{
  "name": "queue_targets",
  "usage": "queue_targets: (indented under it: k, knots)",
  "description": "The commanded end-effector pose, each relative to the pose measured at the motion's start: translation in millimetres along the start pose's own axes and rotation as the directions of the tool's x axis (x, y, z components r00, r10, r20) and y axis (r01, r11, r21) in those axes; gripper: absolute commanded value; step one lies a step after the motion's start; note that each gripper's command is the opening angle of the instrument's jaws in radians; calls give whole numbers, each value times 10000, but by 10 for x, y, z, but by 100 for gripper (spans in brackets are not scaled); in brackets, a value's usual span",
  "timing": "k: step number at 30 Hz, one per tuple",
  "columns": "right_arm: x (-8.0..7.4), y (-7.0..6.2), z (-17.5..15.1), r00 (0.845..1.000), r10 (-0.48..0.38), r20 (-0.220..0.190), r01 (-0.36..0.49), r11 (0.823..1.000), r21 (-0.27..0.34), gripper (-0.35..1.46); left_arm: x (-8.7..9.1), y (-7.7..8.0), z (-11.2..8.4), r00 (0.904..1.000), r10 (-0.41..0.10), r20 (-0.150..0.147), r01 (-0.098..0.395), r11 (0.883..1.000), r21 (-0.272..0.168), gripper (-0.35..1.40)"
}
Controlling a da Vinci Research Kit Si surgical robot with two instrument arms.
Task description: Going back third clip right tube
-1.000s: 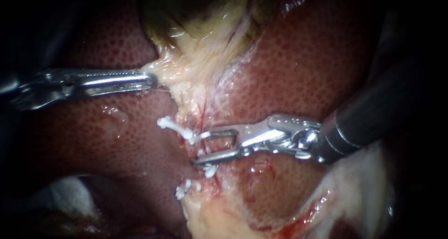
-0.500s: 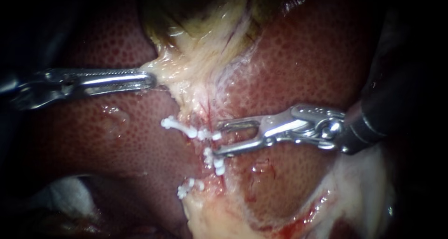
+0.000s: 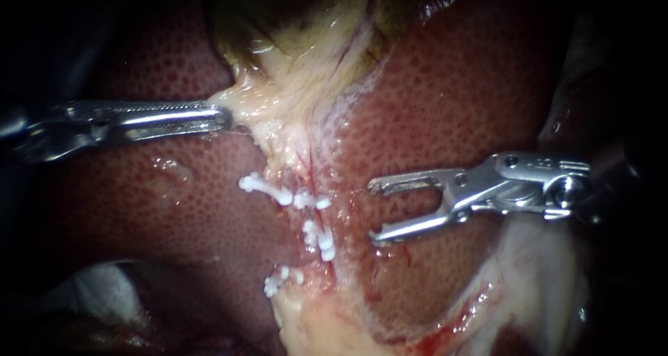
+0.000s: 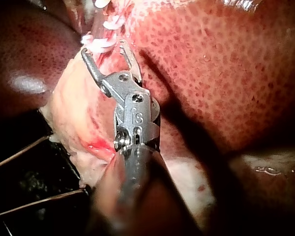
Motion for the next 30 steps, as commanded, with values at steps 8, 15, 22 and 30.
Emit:
queue_targets:
  k: [8,15,22,30]
  knots:
    - [14,-3,-27,9990,-452,4,452,9990,45,49,-1,-1,2,10000,3,-1,-3,10000,7,-35]
    - [14,-2,-30,9987,-504,6,504,9987,56,50,-6,-4,19,10000,25,-19,-25,10000,92,-35]
    - [14,-2,-31,9987,-506,6,506,9987,58,50,-20,-10,51,10000,92,14,-92,9999,63,-35]
    - [13,-1,-31,9987,-501,6,501,9987,48,50,-35,-8,87,9995,236,196,-234,9997,-106,-35]
